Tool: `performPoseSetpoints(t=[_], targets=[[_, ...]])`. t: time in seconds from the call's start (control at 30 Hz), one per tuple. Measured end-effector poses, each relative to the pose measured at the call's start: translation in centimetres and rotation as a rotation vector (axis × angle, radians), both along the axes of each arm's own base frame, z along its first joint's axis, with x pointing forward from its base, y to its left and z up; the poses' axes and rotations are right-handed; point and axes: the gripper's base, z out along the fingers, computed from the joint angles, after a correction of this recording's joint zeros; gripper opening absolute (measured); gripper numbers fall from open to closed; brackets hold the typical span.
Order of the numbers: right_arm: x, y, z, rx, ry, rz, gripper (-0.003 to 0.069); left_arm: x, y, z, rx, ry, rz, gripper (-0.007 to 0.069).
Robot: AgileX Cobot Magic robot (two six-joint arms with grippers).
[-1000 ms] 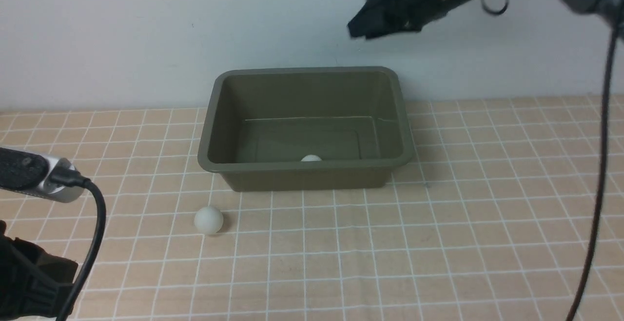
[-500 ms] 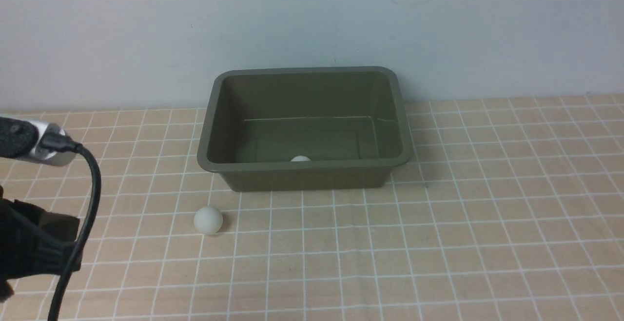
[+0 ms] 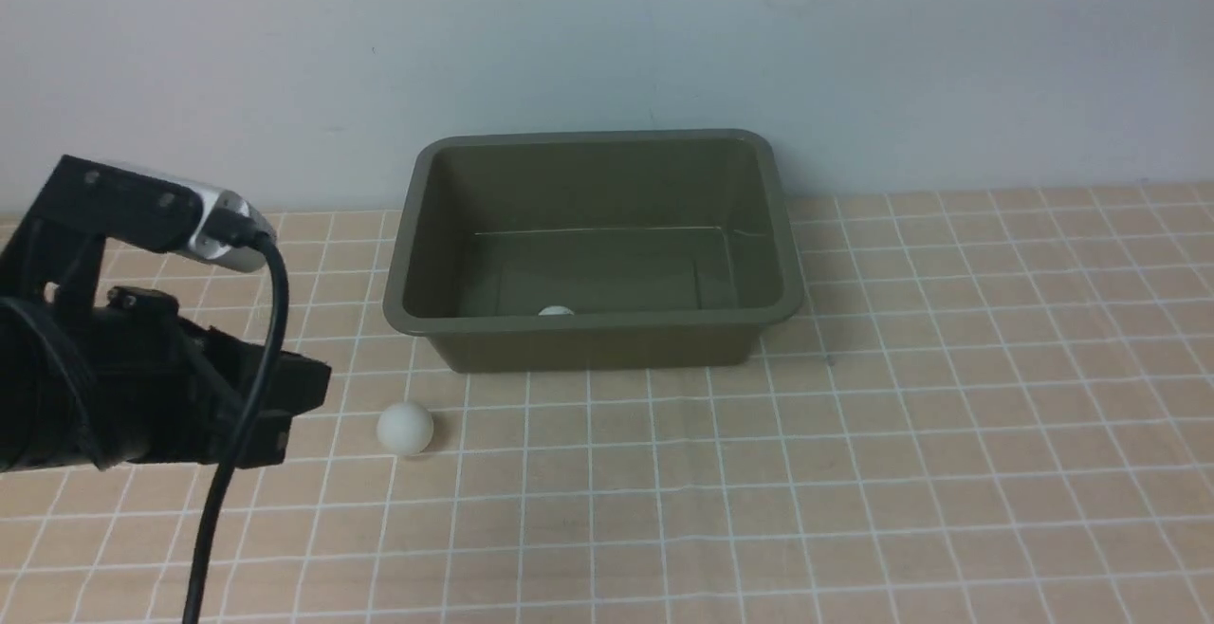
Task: Put the table tennis balls into the box on the light coffee tablecloth.
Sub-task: 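Reach for and grasp a ping pong ball on the table beside the basket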
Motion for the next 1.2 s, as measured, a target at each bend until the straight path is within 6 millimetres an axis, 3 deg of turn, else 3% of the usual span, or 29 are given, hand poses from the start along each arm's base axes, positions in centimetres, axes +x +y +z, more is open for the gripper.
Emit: performPoseSetpoints(t=[0.23, 0.43, 0.57, 0.73, 0.87, 1.0, 1.17, 1.2], targets=[[-6.0, 2.0, 0.1, -0.064, -0.065, 0.028, -0.0017, 2.5, 0.4, -1.7, 0.026, -0.020, 0.035, 0.0267], [-10.6, 3.4, 0.3, -0.142, -0.134, 0.037, -0.0018, 4.1, 0.9, -3.4, 0.047, 0.014, 0.096, 0.0354], [-12.3, 3.9, -0.1, -0.175, -0.143, 0.036, -0.0018, 4.7, 0.9, -4.2, 0.013, 0.069, 0.139, 0.0363], [-12.3, 4.3, -1.2, -0.240, -0.102, 0.076, -0.0018, 5.0, 0.4, -3.5, -0.018, 0.079, 0.113, 0.0363], [-12.3, 4.6, -2.0, -0.317, -0.054, 0.099, -0.0018, 5.3, -2.2, -1.5, -0.031, 0.034, -0.006, 0.0363], [-12.9, 4.4, -2.1, -0.373, -0.034, 0.056, -0.0018, 4.7, -6.7, 0.4, -0.044, -0.023, -0.162, 0.0363], [-14.9, 4.1, -1.5, -0.403, -0.079, -0.001, -0.0018, 3.6, -9.4, 0.6, -0.032, -0.022, -0.230, 0.0363], [-16.2, 4.1, -1.1, -0.413, -0.121, -0.020, -0.0018, 3.3, -10.1, 0.3, -0.014, -0.004, -0.242, 0.0363]])
